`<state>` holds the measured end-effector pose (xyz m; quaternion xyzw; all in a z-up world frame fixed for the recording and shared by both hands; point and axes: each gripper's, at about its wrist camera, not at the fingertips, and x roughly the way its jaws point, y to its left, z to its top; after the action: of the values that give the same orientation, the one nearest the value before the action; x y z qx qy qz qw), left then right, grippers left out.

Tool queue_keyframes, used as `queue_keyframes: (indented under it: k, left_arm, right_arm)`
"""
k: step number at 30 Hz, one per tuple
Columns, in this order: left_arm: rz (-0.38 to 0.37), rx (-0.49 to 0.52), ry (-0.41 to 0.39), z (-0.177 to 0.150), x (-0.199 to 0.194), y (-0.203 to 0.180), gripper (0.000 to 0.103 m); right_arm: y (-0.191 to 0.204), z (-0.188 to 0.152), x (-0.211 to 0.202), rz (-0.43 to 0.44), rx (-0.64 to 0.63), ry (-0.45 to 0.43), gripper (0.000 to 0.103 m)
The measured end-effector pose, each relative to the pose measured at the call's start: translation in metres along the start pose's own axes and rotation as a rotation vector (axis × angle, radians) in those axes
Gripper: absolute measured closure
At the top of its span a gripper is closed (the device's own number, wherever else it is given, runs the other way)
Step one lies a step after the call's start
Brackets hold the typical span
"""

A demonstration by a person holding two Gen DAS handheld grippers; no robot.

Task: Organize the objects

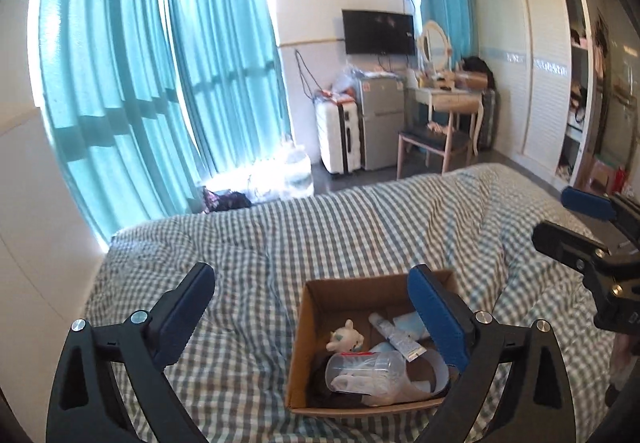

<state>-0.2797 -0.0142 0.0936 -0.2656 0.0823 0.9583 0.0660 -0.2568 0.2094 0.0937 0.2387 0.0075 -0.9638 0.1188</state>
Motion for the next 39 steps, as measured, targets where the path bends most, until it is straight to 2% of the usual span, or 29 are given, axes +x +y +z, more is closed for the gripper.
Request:
queue_keyframes:
  k: [4, 8, 12, 16, 18, 24, 27, 35, 37, 39]
  left_arm:
    - [0.025, -0.035, -0.067, 0.008, -0.041, 0.008, 0.001]
    - [0.055, -0.056, -0.143, 0.011, -0.077, 0.008, 0.000]
    - [0.083, -0.059, -0.204, 0.001, -0.103, -0.001, 0.000]
    - [0.115, -0.032, -0.240, -0.019, -0.120, -0.015, 0.000]
    - [0.124, -0.047, -0.243, -0.031, -0.123, -0.017, 0.000]
    - [0.155, -0.068, -0.282, -0.066, -0.132, -0.026, 0.000]
    - [0.165, -0.074, -0.283, -0.076, -0.138, -0.024, 0.000]
    - [0.180, -0.154, -0.267, -0.119, -0.149, -0.020, 0.000]
    - [0.151, -0.178, -0.267, -0.131, -0.153, -0.020, 0.000]
    - [0.119, -0.191, -0.246, -0.136, -0.151, -0.021, 0.000]
  right_arm:
    - [0.009, 0.009, -0.048, -0.046, -0.006, -0.080, 0.007]
    - [0.016, 0.011, -0.084, -0.069, -0.039, -0.144, 0.003]
    - [0.013, -0.005, -0.103, -0.110, -0.017, -0.179, 0.002]
    - [0.010, -0.028, -0.113, -0.109, 0.009, -0.198, 0.002]
    - [0.010, -0.038, -0.113, -0.102, 0.025, -0.198, 0.002]
    - [0.014, -0.065, -0.101, -0.095, -0.022, -0.111, 0.002]
    - [0.012, -0.071, -0.109, -0.101, -0.010, -0.141, 0.002]
    - [0.022, -0.104, -0.129, -0.214, -0.056, -0.263, 0.001]
    - [0.023, -0.114, -0.129, -0.214, -0.044, -0.264, 0.001]
    - [0.021, -0.124, -0.128, -0.173, -0.011, -0.255, 0.001]
